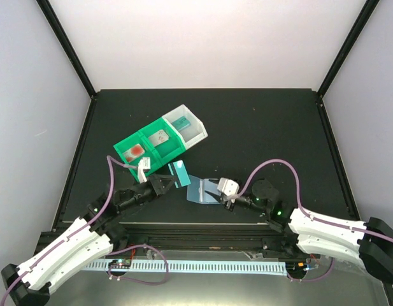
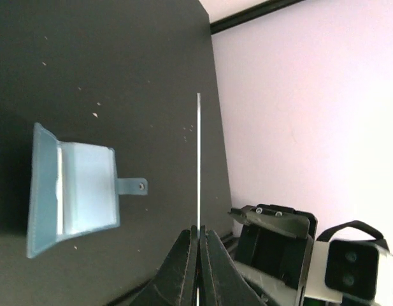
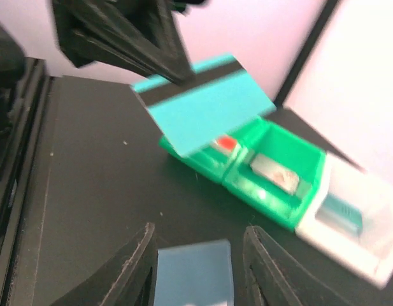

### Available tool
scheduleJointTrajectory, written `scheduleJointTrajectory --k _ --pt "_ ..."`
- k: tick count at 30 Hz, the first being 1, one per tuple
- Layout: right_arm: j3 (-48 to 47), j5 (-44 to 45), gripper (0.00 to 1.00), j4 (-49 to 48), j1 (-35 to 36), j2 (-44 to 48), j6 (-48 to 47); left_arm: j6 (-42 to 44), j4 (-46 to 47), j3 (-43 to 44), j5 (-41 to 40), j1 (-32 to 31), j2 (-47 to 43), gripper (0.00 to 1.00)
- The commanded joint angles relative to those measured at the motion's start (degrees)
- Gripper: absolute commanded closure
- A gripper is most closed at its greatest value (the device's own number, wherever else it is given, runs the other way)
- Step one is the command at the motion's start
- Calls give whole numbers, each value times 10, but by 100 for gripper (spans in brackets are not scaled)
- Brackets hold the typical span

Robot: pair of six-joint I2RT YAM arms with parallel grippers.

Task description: Take the credit cards out of the card holder

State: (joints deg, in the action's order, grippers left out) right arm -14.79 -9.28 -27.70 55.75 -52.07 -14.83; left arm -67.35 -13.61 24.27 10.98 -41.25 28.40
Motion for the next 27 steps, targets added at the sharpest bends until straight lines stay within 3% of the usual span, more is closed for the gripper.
scheduleJointTrajectory --k 1,8,19,27 --pt "-11 -48 60 -79 36 -19 -133 -55 -11 31 58 4 0 99" --pt "-37 5 49 -99 65 -48 -213 -76 -27 54 88 3 28 98" --pt "-57 31 48 -98 80 -77 -357 -132 42 18 126 4 37 98" --pt "-49 66 51 -129 90 -107 -403 -137 45 15 136 4 41 98"
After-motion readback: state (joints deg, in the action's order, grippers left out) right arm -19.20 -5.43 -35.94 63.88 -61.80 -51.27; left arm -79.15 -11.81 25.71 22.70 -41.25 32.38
